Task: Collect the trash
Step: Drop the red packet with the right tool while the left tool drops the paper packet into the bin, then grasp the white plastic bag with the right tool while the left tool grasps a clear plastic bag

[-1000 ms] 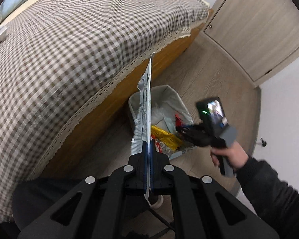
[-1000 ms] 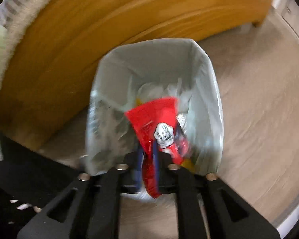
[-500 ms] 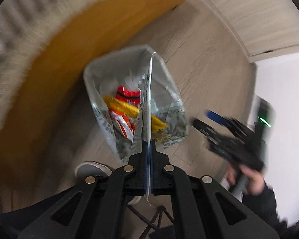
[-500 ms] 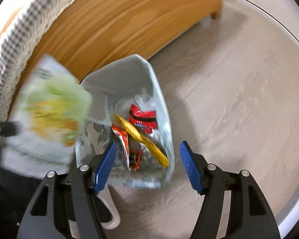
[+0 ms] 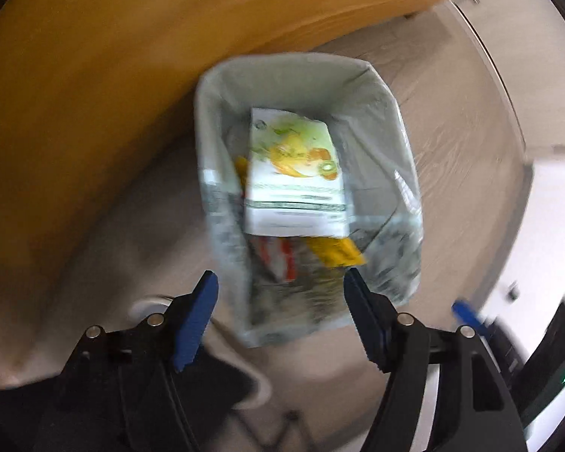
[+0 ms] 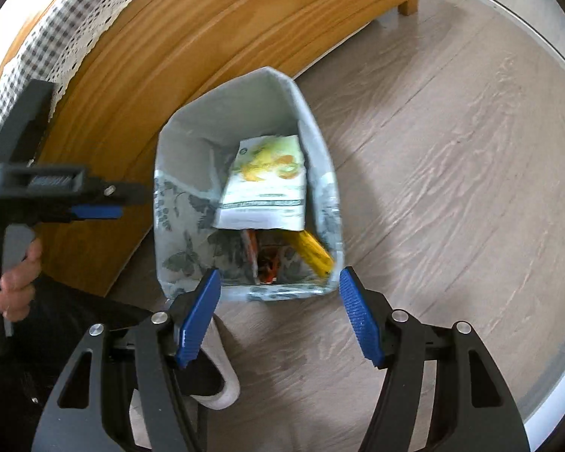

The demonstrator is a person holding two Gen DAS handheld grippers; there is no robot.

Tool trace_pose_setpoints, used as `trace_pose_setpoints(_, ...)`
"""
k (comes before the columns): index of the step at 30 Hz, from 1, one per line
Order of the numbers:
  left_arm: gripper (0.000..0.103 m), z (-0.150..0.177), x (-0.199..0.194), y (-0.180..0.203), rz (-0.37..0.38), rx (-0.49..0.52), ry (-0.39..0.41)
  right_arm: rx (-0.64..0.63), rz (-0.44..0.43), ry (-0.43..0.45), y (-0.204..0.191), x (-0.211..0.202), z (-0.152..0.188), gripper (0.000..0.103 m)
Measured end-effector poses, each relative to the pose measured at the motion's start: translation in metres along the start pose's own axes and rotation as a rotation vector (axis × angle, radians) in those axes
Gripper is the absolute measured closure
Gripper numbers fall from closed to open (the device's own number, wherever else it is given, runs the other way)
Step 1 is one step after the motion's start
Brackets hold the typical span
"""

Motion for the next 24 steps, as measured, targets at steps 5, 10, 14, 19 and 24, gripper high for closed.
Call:
trace_pose_setpoints(5, 0.036, -0.002, -0.037, -0.009, -0.035, 0.142, 0.084, -0.025, -0.005, 0.002, -0.017, -0.001, -0.009, 0.04)
trace_pose_setpoints(10, 0.036, -0.009, -0.074, -0.017, -0.016, 0.155, 0.173, -0.078, 0.028, 0.014, -0.032, -0.014, -0.02, 0.04)
trace_pose_setpoints(14, 0.036, -0.013, -0.116, -0.019, 0.02, 0.189, 0.28, -0.127, 0.059, 0.044, -0.048, -0.034, -0.035, 0.04)
trace_pose_setpoints(19, 0.036, 0.002, -0.203, -0.036, 0.046, 0.198, 0.466, -0.235, 0.085, 0.131, -0.088, -0.071, -0.063, 0.04)
trace_pose_setpoints(24, 0.036, 0.039, -0.288, -0.088, 0.0, 0.169, 0.67, -0.355, 0.058, 0.252, -0.156, -0.114, -0.09, 0.04)
Point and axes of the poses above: each gripper's, at about its wrist camera, not at the fingertips, and x roughly the way its jaws point, y to its right, z to its underside, the point moved 2 cm from there along x, roughly the way its jaws point, and after that the axes turned 12 degrees about y, right-handed, at the moved point
